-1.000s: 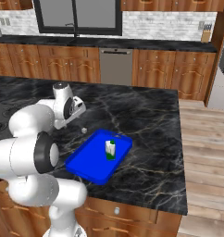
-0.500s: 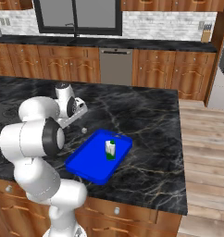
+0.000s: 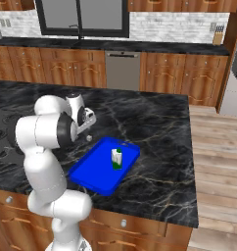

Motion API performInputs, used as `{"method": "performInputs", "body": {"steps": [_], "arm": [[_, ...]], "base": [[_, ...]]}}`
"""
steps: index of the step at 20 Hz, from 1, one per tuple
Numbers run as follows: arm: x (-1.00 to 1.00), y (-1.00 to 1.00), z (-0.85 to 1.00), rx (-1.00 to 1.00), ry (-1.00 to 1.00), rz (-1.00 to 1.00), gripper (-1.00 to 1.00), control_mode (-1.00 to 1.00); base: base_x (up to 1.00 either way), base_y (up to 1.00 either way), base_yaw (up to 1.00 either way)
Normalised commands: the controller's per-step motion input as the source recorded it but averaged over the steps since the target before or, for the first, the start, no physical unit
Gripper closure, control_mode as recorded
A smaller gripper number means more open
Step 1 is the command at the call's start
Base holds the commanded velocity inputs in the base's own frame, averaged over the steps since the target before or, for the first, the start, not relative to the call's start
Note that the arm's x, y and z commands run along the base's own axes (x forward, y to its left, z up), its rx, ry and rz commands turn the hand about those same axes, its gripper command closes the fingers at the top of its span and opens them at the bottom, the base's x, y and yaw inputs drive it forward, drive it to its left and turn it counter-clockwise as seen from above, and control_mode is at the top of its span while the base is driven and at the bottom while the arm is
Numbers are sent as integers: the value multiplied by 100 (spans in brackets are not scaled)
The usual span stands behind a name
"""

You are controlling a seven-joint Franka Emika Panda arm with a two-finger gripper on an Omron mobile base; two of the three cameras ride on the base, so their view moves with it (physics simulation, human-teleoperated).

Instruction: Take out the milk from the fridge and place it on the tray on the counter. Then take the sugar cube near the tray and place it in the tray.

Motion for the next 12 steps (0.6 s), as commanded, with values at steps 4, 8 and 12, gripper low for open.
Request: {"method": "performInputs", "body": {"steps": [4,8,12], "arm": [[51,0,-19,0,7,0,-100,-100],[45,0,-22,0,5,0,-100,-100],[35,0,-26,0,1,0,-100,-100]], "base": [[0,0,0],[0,0,0],[0,0,0]]}}
